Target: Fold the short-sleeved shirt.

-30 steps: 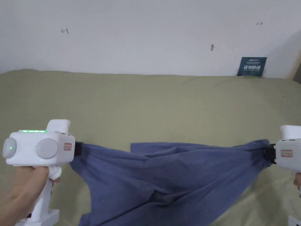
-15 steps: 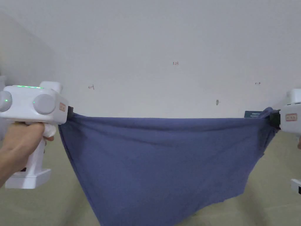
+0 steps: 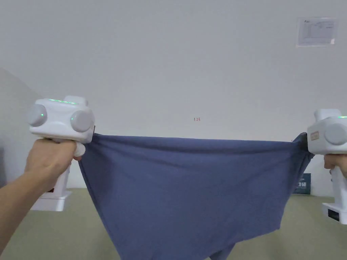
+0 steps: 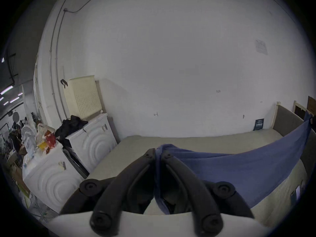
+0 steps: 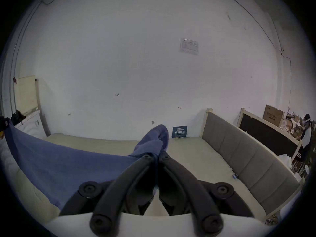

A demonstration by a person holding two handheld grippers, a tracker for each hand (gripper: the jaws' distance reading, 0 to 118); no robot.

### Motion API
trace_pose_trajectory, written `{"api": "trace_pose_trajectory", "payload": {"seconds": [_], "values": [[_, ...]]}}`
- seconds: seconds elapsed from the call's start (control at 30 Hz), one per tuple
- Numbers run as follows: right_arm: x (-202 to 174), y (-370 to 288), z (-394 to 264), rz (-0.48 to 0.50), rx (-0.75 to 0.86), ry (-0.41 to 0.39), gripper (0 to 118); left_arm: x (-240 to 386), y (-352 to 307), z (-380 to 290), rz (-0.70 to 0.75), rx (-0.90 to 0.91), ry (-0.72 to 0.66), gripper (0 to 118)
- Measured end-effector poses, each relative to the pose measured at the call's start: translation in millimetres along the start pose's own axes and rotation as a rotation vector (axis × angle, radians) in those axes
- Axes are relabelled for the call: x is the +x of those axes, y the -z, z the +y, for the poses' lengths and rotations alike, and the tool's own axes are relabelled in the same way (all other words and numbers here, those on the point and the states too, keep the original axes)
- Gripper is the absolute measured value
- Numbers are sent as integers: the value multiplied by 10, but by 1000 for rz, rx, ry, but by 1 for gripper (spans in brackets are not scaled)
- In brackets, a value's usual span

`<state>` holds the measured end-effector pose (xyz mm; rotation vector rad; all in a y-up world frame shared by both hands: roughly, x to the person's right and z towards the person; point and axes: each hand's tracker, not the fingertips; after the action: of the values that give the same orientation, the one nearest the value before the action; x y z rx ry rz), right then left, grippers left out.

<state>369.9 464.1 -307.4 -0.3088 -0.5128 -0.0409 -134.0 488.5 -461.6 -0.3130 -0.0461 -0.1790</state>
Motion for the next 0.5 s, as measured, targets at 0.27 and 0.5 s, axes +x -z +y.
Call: {"api": "trace_pose_trajectory", "payload": {"seconds": [0.27,0.5], "values": [[-122,837,-299,-21,-34,1,3,389,938,-220,41,-13,40,4],[-174,1360,-1041,-32,-126,13,3,648,1557,-910,20,-88,56,4]]}}
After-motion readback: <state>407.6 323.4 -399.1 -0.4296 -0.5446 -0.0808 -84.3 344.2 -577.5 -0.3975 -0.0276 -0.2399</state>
